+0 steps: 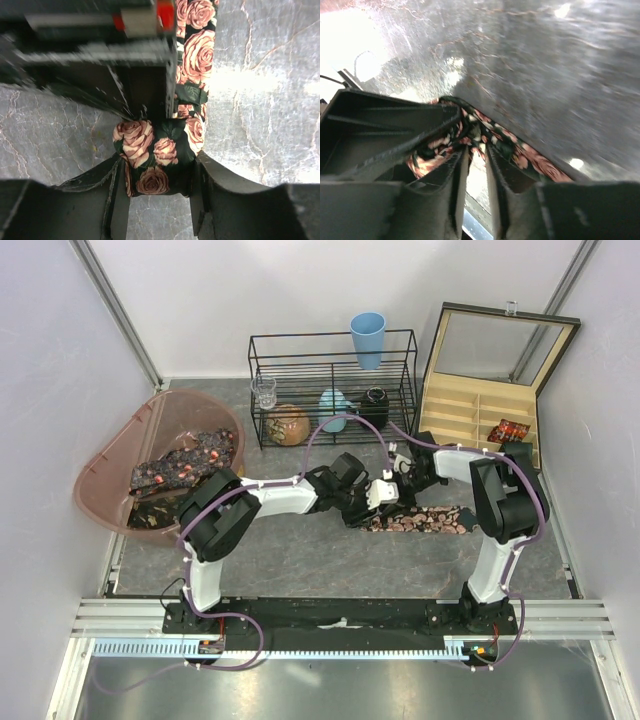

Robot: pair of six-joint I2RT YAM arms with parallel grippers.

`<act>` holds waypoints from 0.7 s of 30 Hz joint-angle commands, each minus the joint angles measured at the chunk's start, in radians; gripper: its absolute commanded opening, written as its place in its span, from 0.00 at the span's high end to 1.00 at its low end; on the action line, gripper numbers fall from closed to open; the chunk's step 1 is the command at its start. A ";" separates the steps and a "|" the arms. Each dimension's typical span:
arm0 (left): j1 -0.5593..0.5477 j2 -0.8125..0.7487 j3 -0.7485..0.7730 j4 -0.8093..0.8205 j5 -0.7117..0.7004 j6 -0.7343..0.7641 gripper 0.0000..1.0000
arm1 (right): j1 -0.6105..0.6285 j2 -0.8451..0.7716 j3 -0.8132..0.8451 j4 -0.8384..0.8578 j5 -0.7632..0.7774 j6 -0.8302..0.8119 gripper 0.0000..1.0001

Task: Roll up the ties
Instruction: Roll the tie at the center of the board.

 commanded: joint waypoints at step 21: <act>-0.055 0.142 0.078 -0.320 -0.121 0.168 0.79 | -0.077 -0.061 0.016 -0.046 -0.174 -0.138 0.49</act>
